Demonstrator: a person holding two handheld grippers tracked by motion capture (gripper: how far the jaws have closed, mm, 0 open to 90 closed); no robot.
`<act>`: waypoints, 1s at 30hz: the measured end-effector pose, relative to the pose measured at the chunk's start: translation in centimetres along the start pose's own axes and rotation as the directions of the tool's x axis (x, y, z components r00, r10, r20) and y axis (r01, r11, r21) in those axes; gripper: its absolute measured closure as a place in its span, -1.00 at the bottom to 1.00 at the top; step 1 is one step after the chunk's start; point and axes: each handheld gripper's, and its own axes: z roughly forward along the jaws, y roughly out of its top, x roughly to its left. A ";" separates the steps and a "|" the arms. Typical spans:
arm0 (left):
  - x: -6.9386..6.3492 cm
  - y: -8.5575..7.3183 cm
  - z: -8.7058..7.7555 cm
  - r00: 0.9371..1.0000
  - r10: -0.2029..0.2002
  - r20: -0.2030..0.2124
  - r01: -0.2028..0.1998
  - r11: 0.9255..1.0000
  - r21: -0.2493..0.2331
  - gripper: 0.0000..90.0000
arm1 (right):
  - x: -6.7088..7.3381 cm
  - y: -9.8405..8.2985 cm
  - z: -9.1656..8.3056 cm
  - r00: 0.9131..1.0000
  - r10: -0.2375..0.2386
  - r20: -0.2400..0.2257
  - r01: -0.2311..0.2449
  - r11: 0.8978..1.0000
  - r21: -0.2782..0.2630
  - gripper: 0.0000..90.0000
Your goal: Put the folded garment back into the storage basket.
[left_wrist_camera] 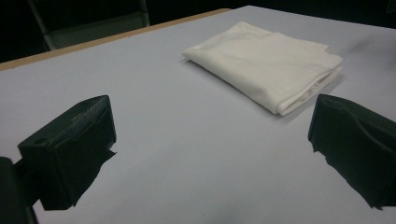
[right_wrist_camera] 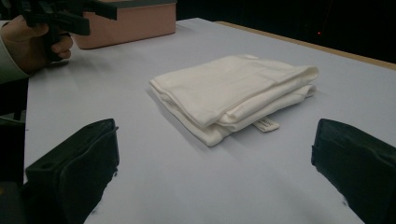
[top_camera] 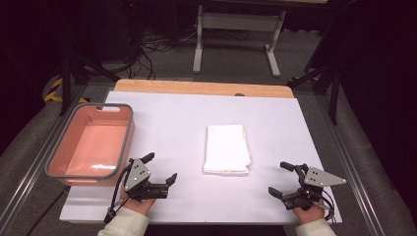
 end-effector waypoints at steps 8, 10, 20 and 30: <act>0.0 0.0 0.0 1.000 -0.004 0.006 0.004 1.000 0.000 -0.97 | 0.0 0.0 0.0 1.000 -0.003 0.004 0.003 1.000 -0.004 -0.98; 0.0 0.0 0.0 1.000 -0.006 0.014 0.006 1.000 0.001 -0.99 | 0.1 0.0 0.0 1.000 -0.003 0.009 0.003 1.000 -0.011 -0.98; -0.1 0.2 0.0 0.995 -0.029 0.094 0.029 1.000 0.002 -1.00 | 0.1 0.0 0.0 1.000 -0.005 0.007 0.005 1.000 -0.009 -0.99; -1.0 1.8 0.6 0.995 0.069 0.068 -0.072 0.996 0.044 -0.94 | 0.1 0.0 0.0 1.000 -0.005 0.006 0.005 1.000 -0.007 -0.99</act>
